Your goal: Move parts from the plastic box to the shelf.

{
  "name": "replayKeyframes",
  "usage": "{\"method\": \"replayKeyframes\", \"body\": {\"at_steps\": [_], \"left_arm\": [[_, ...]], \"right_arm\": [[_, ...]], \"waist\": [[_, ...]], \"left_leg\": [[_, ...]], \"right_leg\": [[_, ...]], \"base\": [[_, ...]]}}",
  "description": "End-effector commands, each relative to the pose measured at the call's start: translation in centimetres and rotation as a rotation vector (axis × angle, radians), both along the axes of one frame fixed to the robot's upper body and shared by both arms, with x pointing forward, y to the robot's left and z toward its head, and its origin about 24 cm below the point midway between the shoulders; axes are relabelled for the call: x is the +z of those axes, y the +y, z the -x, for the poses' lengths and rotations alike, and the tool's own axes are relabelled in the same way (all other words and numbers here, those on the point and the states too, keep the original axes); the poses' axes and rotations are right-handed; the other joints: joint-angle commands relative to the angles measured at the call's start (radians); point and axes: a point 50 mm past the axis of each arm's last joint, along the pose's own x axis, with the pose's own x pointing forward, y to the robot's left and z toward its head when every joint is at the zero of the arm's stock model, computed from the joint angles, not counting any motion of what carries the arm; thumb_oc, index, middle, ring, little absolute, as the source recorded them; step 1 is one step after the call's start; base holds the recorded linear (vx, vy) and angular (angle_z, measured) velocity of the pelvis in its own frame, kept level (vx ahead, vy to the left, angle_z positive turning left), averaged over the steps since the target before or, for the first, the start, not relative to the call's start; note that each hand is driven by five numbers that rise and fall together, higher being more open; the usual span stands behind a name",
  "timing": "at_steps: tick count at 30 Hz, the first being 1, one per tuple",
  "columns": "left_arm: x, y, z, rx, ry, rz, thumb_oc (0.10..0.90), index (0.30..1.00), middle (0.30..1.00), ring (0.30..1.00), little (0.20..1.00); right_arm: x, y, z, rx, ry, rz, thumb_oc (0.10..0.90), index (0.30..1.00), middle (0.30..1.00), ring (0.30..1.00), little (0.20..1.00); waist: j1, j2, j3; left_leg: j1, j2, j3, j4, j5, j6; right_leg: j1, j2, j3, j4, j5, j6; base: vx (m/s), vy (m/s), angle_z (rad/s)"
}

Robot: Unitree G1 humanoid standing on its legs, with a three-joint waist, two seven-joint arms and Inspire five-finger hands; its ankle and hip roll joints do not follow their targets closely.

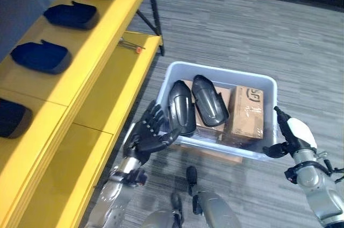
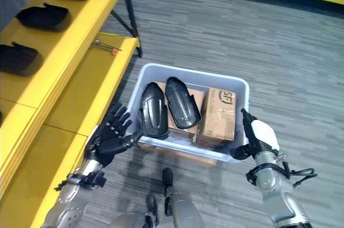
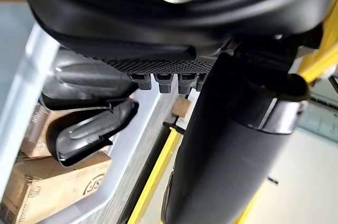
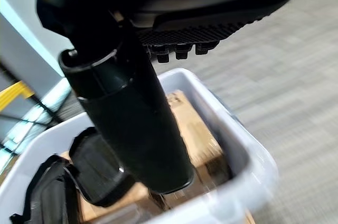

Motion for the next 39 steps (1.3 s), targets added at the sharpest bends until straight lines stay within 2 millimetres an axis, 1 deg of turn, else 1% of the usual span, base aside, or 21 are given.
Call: {"method": "replayKeyframes", "body": {"at_steps": [1,5,11,15,17,18,19,20,22,24,25,26,27,28,29,30,32,33,34,37,39], "left_arm": [[4.0,-0.1,-0.8,-0.07,-0.247,-0.004,0.9,1.0,1.0,1.0,1.0],[3.5,0.1,-0.7,-0.066,-0.232,-0.006,0.9,1.0,1.0,1.0,1.0],[2.9,-0.1,-0.8,-0.078,-0.223,-0.011,0.9,1.0,1.0,1.0,1.0],[3.0,0.1,-0.8,-0.06,-0.215,-0.008,0.9,1.0,1.0,1.0,1.0],[3.1,0.4,-0.7,-0.045,-0.215,0.004,0.9,1.0,1.0,1.0,1.0],[3.2,0.7,-0.5,-0.029,-0.216,-0.009,0.9,1.0,1.0,1.0,1.0],[3.2,0.9,-0.4,-0.019,-0.217,-0.013,0.9,1.0,1.0,1.0,1.0],[3.3,1.1,-0.5,-0.005,-0.217,-0.021,0.9,1.0,1.0,1.0,1.0],[3.3,1.2,-0.6,-0.002,-0.217,-0.024,0.9,1.0,1.0,1.0,1.0],[3.5,1.1,-0.8,-0.025,-0.22,-0.029,0.9,1.0,1.0,1.0,1.0],[3.5,1.1,-0.8,-0.025,-0.22,-0.029,0.9,1.0,1.0,1.0,1.0],[3.6,0.9,-1.0,-0.051,-0.22,-0.04,0.9,1.0,1.0,1.0,1.0],[3.7,0.9,-1.1,-0.057,-0.22,-0.044,0.9,1.0,1.0,1.0,1.0],[3.7,0.8,-1.1,-0.062,-0.22,-0.046,0.9,1.0,1.0,1.0,1.0],[3.7,0.6,-1.3,-0.071,-0.224,-0.055,0.9,1.0,1.0,1.0,1.0],[3.8,0.5,-1.4,-0.075,-0.227,-0.059,0.9,1.0,1.0,1.0,1.0],[3.9,0.3,-1.5,-0.077,-0.235,-0.066,0.9,1.0,1.0,1.0,1.0],[4.0,0.3,-1.5,-0.078,-0.236,-0.066,0.9,1.0,1.0,1.0,1.0],[4.1,0.2,-1.4,-0.076,-0.241,-0.06,0.9,1.0,1.0,1.0,1.0],[4.1,0.1,-1.4,-0.085,-0.241,-0.054,0.9,1.0,1.0,1.0,1.0],[4.1,0.2,-1.4,-0.085,-0.231,-0.054,0.9,1.0,1.0,1.0,1.0]], "right_arm": [[4.3,0.7,-1.5,0.091,-0.192,0.093,0.9,1.0,1.0,1.0,1.0],[3.6,1.2,-0.6,0.111,-0.159,0.073,0.9,1.0,1.0,1.0,1.0],[2.7,1.6,-0.5,0.109,-0.135,0.051,0.9,1.0,1.0,1.0,1.0],[2.8,1.6,-0.6,0.109,-0.132,0.054,0.9,1.0,1.0,1.0,1.0],[2.9,1.8,-0.7,0.121,-0.142,0.058,0.9,1.0,1.0,1.0,1.0],[3.0,2.3,-1.2,0.141,-0.152,0.056,0.9,1.0,1.0,1.0,1.0],[3.1,2.6,-1.5,0.155,-0.159,0.052,0.9,1.0,1.0,1.0,1.0],[3.3,3.1,-2.0,0.177,-0.174,0.048,0.9,1.0,1.0,1.0,1.0],[3.4,3.4,-2.3,0.19,-0.186,0.045,0.9,1.0,1.0,1.0,1.0],[3.5,3.9,-2.6,0.203,-0.203,0.039,0.9,1.0,1.0,1.0,1.0],[3.5,3.9,-2.6,0.203,-0.203,0.039,0.9,1.0,1.0,1.0,1.0],[3.4,4.5,-2.9,0.211,-0.212,0.04,0.9,1.0,1.0,1.0,1.0],[3.4,4.8,-3.1,0.213,-0.215,0.036,0.9,1.0,1.0,1.0,1.0],[3.4,4.9,-3.2,0.217,-0.217,0.033,0.9,1.0,1.0,1.0,1.0],[3.4,5.4,-3.5,0.224,-0.219,0.027,0.9,1.0,1.0,1.0,1.0],[3.4,5.6,-3.7,0.226,-0.217,0.023,0.9,1.0,1.0,1.0,1.0],[3.4,5.7,-4.0,0.232,-0.212,0.023,0.9,1.0,1.0,1.0,1.0],[3.5,5.7,-4.0,0.234,-0.21,0.022,0.9,1.0,1.0,1.0,1.0],[3.4,5.8,-4.0,0.238,-0.2,0.02,0.9,1.0,1.0,1.0,1.0],[3.5,5.5,-3.8,0.246,-0.183,0.034,0.9,1.0,1.0,1.0,1.0],[3.9,5.5,-3.7,0.279,-0.168,0.062,0.9,1.0,1.0,1.0,1.0]], "waist": [[-0.015,-0.008,-0.142],[-0.033,-0.013,-0.177],[-0.046,-0.02,-0.2],[-0.044,-0.023,-0.203],[-0.032,-0.025,-0.198],[-0.013,-0.025,-0.188],[-0.003,-0.025,-0.183],[0.011,-0.026,-0.168],[0.013,-0.028,-0.156],[0.011,-0.028,-0.146],[0.011,-0.028,-0.146],[0.012,-0.034,-0.145],[0.014,-0.038,-0.143],[0.016,-0.041,-0.141],[0.021,-0.052,-0.136],[0.025,-0.057,-0.13],[0.03,-0.066,-0.122],[0.031,-0.068,-0.119],[0.032,-0.076,-0.114],[0.031,-0.081,-0.117],[0.03,-0.078,-0.118]], "left_leg": [[-0.083,0.038,-0.007,-0.097,0.138,-0.057],[-0.01,0.041,0.012,-0.17,0.136,-0.043],[0.023,0.041,0.041,-0.183,0.121,-0.032],[0.034,0.037,0.051,-0.179,0.111,-0.025],[0.04,0.039,0.068,-0.174,0.107,-0.024],[0.046,0.049,0.104,-0.169,0.105,-0.024],[0.046,0.056,0.122,-0.162,0.103,-0.024],[0.046,0.067,0.134,-0.145,0.099,-0.017],[0.05,0.071,0.131,-0.131,0.092,-0.012],[0.043,0.084,0.11,-0.096,0.082,-0.007],[0.042,0.085,0.11,-0.095,0.082,-0.007],[0.044,0.093,0.099,-0.071,0.069,-0.011],[0.048,0.098,0.097,-0.06,0.056,-0.014],[0.052,0.1,0.096,-0.054,0.048,-0.016],[0.062,0.109,0.097,-0.03,0.017,-0.024],[0.064,0.116,0.098,-0.009,-0.004,-0.027],[0.063,0.13,0.104,0.028,-0.035,-0.034],[0.063,0.135,0.106,0.041,-0.044,-0.037],[0.051,0.153,0.104,0.08,-0.068,-0.043],[0.028,0.165,0.092,0.113,-0.074,-0.047],[0.024,0.198,0.092,0.108,-0.051,-0.061]], "right_leg": [[0.2,-0.014,-0.04,-0.344,0.167,0.069],[0.203,-0.007,-0.041,-0.35,0.169,0.078],[0.212,-0.007,-0.041,-0.347,0.168,0.086],[0.219,-0.007,-0.046,-0.347,0.165,0.085],[0.221,-0.014,-0.079,-0.332,0.157,0.086],[0.22,-0.036,-0.143,-0.289,0.145,0.095],[0.218,-0.052,-0.176,-0.268,0.144,0.1],[0.196,-0.091,-0.202,-0.215,0.169,0.12],[0.184,-0.116,-0.202,-0.189,0.18,0.133],[0.163,-0.154,-0.158,-0.204,0.222,0.155],[0.164,-0.154,-0.158,-0.204,0.222,0.155],[0.161,-0.215,-0.122,-0.258,0.295,0.178],[0.162,-0.243,-0.118,-0.29,0.335,0.192],[0.159,-0.262,-0.115,-0.309,0.357,0.2],[0.149,-0.317,-0.115,-0.368,0.422,0.225],[0.15,-0.343,-0.122,-0.395,0.45,0.236],[0.146,-0.378,-0.138,-0.439,0.482,0.251],[0.143,-0.39,-0.142,-0.446,0.49,0.254],[0.147,-0.399,-0.136,-0.452,0.481,0.26],[0.162,-0.39,-0.131,-0.454,0.466,0.261],[0.165,-0.366,-0.133,-0.409,0.413,0.25]], "base": [[0.11,0.131,-0.05],[0.07,0.064,-0.18],[0.05,0.031,-0.22],[0.02,0.018,-0.05],[0.0,0.0,0.0],[-0.04,-0.035,-0.02],[-0.07,-0.081,-0.18],[-0.05,-0.083,-0.35],[-0.03,-0.121,-0.57],[-0.01,-0.179,-0.33],[0.02,-0.257,0.04],[0.04,-0.254,0.07],[0.05,-0.312,0.14],[0.08,-0.299,0.21],[0.08,-0.328,0.18],[0.08,-0.33,0.1],[0.06,-0.276,0.01],[0.1,-0.439,0.01],[0.09,-0.38,0.01],[0.07,-0.298,0.15],[0.07,-0.298,0.21]]}}
